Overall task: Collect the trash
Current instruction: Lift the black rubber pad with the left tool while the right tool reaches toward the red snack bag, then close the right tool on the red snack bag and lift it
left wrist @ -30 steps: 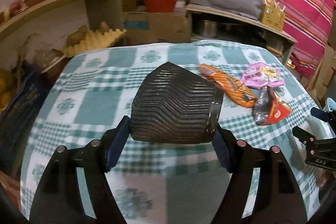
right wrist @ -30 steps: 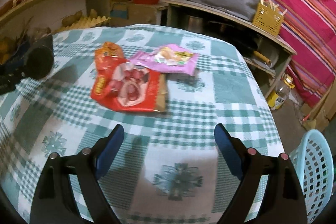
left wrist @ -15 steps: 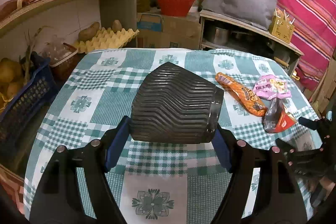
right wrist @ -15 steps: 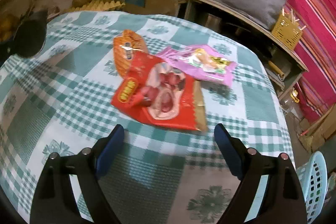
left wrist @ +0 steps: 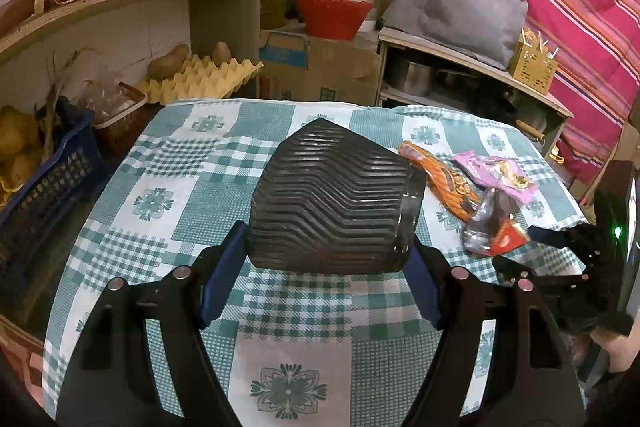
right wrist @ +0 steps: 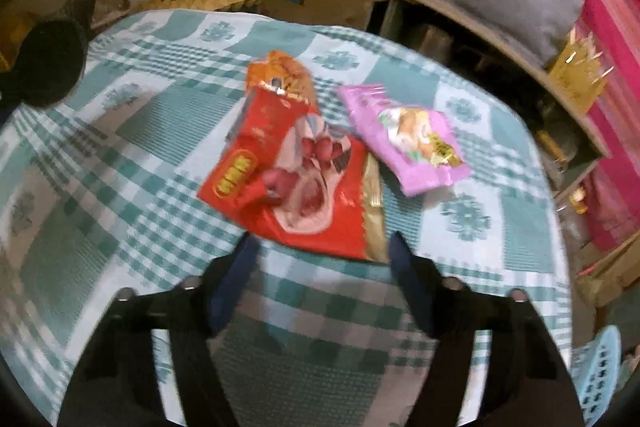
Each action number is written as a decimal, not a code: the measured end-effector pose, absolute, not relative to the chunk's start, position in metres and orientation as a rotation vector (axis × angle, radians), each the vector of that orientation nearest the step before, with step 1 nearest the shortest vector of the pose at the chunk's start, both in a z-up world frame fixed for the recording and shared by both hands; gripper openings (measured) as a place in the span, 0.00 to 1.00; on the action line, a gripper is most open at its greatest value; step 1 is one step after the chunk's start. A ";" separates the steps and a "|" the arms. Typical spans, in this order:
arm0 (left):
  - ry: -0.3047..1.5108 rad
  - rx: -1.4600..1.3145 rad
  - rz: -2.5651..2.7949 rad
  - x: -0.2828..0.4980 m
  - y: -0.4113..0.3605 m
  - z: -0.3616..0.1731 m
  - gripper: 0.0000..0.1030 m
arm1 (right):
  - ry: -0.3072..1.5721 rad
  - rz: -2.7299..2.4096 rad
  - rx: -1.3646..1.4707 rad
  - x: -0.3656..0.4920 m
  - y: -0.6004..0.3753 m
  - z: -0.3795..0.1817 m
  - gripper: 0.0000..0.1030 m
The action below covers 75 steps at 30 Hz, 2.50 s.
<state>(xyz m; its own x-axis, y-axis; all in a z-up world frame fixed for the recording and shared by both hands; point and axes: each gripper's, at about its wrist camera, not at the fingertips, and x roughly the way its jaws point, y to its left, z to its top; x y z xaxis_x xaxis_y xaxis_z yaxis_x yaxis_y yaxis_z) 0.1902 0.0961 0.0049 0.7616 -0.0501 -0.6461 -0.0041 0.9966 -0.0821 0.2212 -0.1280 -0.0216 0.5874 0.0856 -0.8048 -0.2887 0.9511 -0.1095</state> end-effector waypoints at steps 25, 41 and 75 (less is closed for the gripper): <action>0.688 -0.066 -0.016 0.191 0.089 0.009 0.70 | 0.812 0.197 -0.160 0.184 -0.175 -0.001 0.01; 0.697 -0.053 0.015 0.191 0.095 0.003 0.70 | 0.856 0.184 -0.132 0.188 -0.189 -0.013 0.02; 0.696 -0.064 0.028 0.190 0.100 0.005 0.70 | 0.919 0.184 0.068 0.244 -0.156 -0.014 0.54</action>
<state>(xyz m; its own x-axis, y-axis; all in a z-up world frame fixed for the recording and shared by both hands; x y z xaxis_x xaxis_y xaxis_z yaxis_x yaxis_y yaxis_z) 0.1903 0.1004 0.0051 0.7674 0.0047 -0.6411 -0.0471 0.9977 -0.0491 0.2441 -0.1558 -0.0136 0.5925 0.1872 -0.7835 -0.1288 0.9821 0.1373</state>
